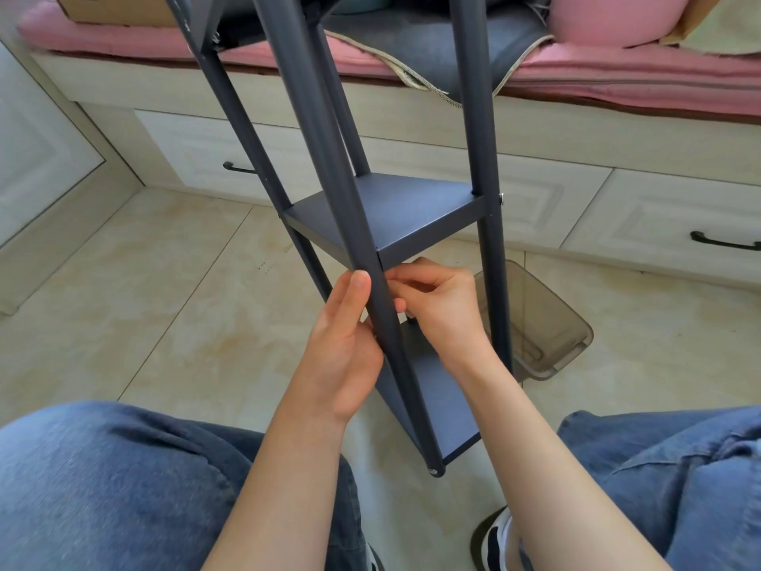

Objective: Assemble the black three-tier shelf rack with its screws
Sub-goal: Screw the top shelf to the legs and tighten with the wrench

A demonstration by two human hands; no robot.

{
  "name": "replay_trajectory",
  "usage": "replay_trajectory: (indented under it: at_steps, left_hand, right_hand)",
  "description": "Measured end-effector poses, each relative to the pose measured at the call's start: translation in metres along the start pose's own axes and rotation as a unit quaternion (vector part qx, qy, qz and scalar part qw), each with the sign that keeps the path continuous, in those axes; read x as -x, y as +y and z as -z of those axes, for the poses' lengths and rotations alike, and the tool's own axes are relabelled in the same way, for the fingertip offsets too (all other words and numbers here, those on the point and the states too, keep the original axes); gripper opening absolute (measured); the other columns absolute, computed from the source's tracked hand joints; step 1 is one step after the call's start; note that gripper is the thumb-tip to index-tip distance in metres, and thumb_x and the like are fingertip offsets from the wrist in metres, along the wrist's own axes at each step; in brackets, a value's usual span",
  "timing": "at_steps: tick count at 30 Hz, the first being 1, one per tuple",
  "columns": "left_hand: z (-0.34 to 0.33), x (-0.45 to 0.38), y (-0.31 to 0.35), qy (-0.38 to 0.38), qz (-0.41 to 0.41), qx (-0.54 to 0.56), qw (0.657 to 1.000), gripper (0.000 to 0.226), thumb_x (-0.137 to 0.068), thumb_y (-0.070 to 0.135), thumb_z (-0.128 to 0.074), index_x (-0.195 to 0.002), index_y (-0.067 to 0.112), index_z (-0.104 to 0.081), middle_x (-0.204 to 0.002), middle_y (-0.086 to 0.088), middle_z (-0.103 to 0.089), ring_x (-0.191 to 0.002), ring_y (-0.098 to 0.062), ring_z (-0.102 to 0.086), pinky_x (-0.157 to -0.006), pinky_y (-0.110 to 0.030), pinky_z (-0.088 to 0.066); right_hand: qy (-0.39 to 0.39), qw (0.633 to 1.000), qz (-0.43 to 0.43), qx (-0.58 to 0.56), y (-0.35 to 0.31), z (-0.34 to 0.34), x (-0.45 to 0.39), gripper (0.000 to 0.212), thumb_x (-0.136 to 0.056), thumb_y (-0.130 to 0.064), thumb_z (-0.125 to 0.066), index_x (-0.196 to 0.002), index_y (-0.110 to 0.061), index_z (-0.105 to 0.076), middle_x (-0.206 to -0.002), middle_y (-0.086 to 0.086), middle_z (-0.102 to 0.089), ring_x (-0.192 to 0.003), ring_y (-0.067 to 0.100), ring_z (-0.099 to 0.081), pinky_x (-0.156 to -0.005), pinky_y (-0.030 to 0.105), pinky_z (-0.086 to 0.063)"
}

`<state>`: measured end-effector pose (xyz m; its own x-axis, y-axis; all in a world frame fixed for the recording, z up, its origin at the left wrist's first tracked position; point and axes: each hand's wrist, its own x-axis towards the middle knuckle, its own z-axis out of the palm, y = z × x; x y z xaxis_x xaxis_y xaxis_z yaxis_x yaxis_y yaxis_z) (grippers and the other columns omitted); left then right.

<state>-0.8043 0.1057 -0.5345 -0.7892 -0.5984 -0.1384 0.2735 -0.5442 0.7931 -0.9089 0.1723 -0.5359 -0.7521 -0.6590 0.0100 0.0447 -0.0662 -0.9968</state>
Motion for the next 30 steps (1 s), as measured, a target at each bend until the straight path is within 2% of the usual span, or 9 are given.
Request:
replay_trajectory:
  at_steps: [2, 6, 8, 11, 14, 16, 20, 25, 30]
  left_hand:
    - [0.002, 0.001, -0.001, 0.001, 0.005, -0.004, 1.0, 0.054, -0.083, 0.044, -0.068, -0.127, 0.013, -0.064, -0.121, -0.001, -0.069, -0.101, -0.012, -0.064, -0.088, -0.024, -0.053]
    - [0.003, 0.001, 0.001, 0.004, 0.007, -0.011, 1.0, 0.057, -0.083, 0.046, -0.069, -0.127, 0.011, -0.063, -0.113, -0.002, -0.067, -0.093, -0.015, -0.062, -0.087, -0.027, -0.054]
    - [0.002, 0.0, 0.002, 0.006, 0.006, -0.019, 1.0, 0.059, -0.084, 0.047, -0.068, -0.131, 0.012, -0.061, -0.117, -0.002, -0.066, -0.098, -0.016, -0.061, -0.09, -0.029, -0.053]
    - [0.002, 0.0, 0.003, 0.011, 0.009, -0.027, 1.0, 0.05, -0.089, 0.047, -0.064, -0.128, 0.015, -0.064, -0.116, 0.0, -0.068, -0.101, -0.016, -0.063, -0.093, -0.029, -0.054]
    - [0.0, 0.001, 0.004, 0.023, 0.017, -0.015, 0.999, 0.044, -0.089, 0.044, -0.062, -0.122, 0.017, -0.067, -0.112, 0.001, -0.07, -0.095, -0.015, -0.064, -0.091, -0.027, -0.056]
    - [-0.002, 0.001, 0.004, 0.029, 0.018, -0.012, 0.999, 0.042, -0.086, 0.043, -0.063, -0.119, 0.019, -0.069, -0.112, 0.002, -0.071, -0.097, -0.015, -0.065, -0.09, -0.026, -0.056]
    - [-0.004, 0.001, 0.004, 0.031, 0.016, -0.011, 0.999, 0.04, -0.083, 0.044, -0.064, -0.116, 0.021, -0.07, -0.107, 0.006, -0.072, -0.093, -0.013, -0.066, -0.086, -0.025, -0.055]
    - [-0.005, 0.001, 0.005, 0.03, 0.016, -0.011, 0.999, 0.047, -0.08, 0.045, -0.066, -0.118, 0.019, -0.067, -0.105, 0.006, -0.071, -0.092, -0.013, -0.063, -0.083, -0.024, -0.055]
    - [-0.005, 0.002, 0.003, 0.024, 0.014, -0.018, 0.999, 0.044, -0.082, 0.046, -0.067, -0.117, 0.02, -0.068, -0.102, 0.008, -0.072, -0.09, -0.012, -0.064, -0.083, -0.024, -0.055]
  right_hand:
    - [-0.007, 1.0, 0.007, 0.002, 0.001, -0.001, -0.001, 0.014, -0.084, 0.007, -0.069, -0.087, -0.003, -0.078, -0.076, 0.0, -0.072, -0.075, 0.015, -0.068, -0.071, 0.024, -0.055]
    - [-0.001, 1.0, 0.008, 0.016, 0.002, -0.003, 0.001, 0.012, -0.086, 0.003, -0.069, -0.09, -0.003, -0.078, -0.08, 0.005, -0.069, -0.066, 0.019, -0.058, -0.057, 0.025, -0.047]
    - [0.015, 1.0, 0.003, 0.022, 0.001, -0.002, 0.003, 0.011, -0.086, 0.001, -0.07, -0.088, -0.006, -0.078, -0.084, 0.004, -0.069, -0.068, 0.015, -0.06, -0.055, 0.025, -0.047]
    - [0.03, 0.998, 0.019, 0.061, 0.001, 0.003, 0.009, 0.019, -0.084, 0.0, -0.071, -0.082, -0.018, -0.074, -0.09, 0.001, -0.072, -0.081, 0.014, -0.067, -0.063, 0.031, -0.055]
    - [0.03, 0.995, 0.041, 0.091, -0.001, 0.007, 0.016, 0.021, -0.085, -0.001, -0.071, -0.085, -0.022, -0.071, -0.081, -0.006, -0.072, -0.081, 0.01, -0.067, -0.074, 0.033, -0.057]
    - [0.036, 0.993, 0.049, 0.098, -0.002, 0.008, 0.019, 0.016, -0.087, -0.003, -0.07, -0.087, -0.018, -0.072, -0.079, -0.004, -0.072, -0.079, 0.014, -0.066, -0.074, 0.03, -0.055]
    - [0.046, 0.994, 0.039, 0.092, -0.003, 0.012, 0.021, 0.005, -0.09, -0.009, -0.07, -0.092, -0.01, -0.074, -0.084, 0.005, -0.074, -0.083, 0.029, -0.065, -0.075, 0.034, -0.053]
    - [0.062, 0.991, 0.061, 0.1, -0.012, 0.009, 0.02, 0.01, -0.089, -0.009, -0.071, -0.09, -0.018, -0.076, -0.084, -0.004, -0.074, -0.084, 0.019, -0.068, -0.078, 0.033, -0.055]
    - [0.081, 0.987, 0.08, 0.116, -0.016, 0.006, 0.018, 0.011, -0.088, -0.006, -0.071, -0.09, -0.015, -0.077, -0.088, 0.0, -0.071, -0.085, 0.022, -0.066, -0.078, 0.041, -0.053]
